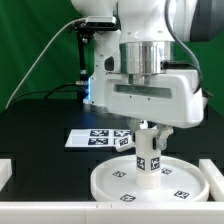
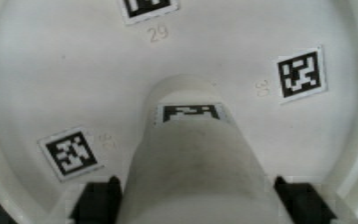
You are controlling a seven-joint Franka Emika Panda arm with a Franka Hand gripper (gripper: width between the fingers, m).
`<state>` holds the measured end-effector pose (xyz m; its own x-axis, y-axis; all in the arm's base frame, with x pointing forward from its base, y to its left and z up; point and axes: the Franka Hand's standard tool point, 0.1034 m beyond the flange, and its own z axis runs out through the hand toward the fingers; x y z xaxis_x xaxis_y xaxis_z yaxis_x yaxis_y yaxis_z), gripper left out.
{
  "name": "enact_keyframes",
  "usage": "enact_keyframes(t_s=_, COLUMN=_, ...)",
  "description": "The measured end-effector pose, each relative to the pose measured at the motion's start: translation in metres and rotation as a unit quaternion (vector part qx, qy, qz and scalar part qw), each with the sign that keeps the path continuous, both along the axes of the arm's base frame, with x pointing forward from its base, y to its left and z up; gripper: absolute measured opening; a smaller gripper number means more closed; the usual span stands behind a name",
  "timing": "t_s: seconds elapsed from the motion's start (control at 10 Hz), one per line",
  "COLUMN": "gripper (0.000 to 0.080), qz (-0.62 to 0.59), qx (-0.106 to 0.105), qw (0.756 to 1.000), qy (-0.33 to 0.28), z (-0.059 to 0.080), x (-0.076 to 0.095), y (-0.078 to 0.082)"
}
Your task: Assemble round table
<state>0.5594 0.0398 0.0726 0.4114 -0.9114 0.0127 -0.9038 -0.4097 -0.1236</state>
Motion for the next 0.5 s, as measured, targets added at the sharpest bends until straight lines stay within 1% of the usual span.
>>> enact_keyframes(t_s=0.2, gripper=0.0406, qz=-0.132, qx=0.029, qw=0.991, qy=0.004, z=0.0001, x=0.0, y=0.0)
enact_keyframes(t_s=0.5, gripper=0.0406, qz=-0.205, qx=0.039, qw=0.978, qy=0.008, z=0.0005, x=0.0002, y=0.0007)
